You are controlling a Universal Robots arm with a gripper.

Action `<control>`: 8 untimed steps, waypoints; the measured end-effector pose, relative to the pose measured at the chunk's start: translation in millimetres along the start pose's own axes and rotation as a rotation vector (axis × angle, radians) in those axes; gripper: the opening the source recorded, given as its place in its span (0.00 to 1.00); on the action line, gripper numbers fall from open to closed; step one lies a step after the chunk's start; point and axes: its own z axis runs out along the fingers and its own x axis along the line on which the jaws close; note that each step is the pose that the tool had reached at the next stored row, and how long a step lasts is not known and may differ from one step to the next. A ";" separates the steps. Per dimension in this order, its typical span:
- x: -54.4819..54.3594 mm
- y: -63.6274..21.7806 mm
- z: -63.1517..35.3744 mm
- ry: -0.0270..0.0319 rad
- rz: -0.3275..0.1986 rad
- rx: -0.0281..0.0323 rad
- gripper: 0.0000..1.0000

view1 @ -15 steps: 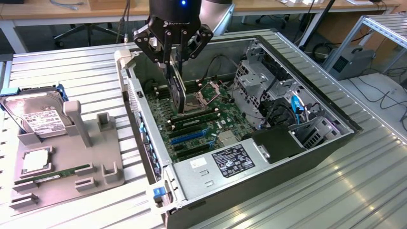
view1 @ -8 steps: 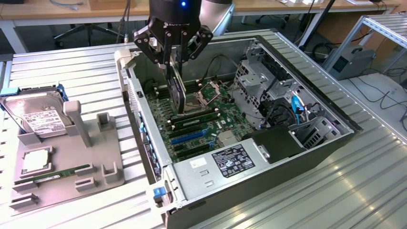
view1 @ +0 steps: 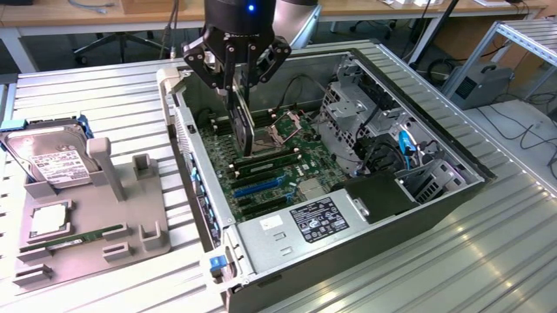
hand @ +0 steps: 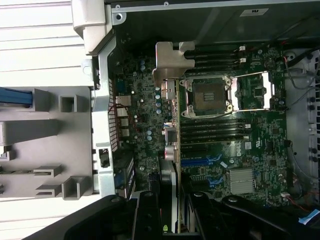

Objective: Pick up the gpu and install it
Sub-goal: 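Pick up the gpu and move the gpu toward the slot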

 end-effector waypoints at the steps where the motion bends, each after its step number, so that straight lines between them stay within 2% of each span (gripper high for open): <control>1: 0.0 0.0 0.3 0.0000 0.000 0.0000 0.27; 8: -0.3 -0.1 2.4 0.0000 0.000 -0.0001 0.27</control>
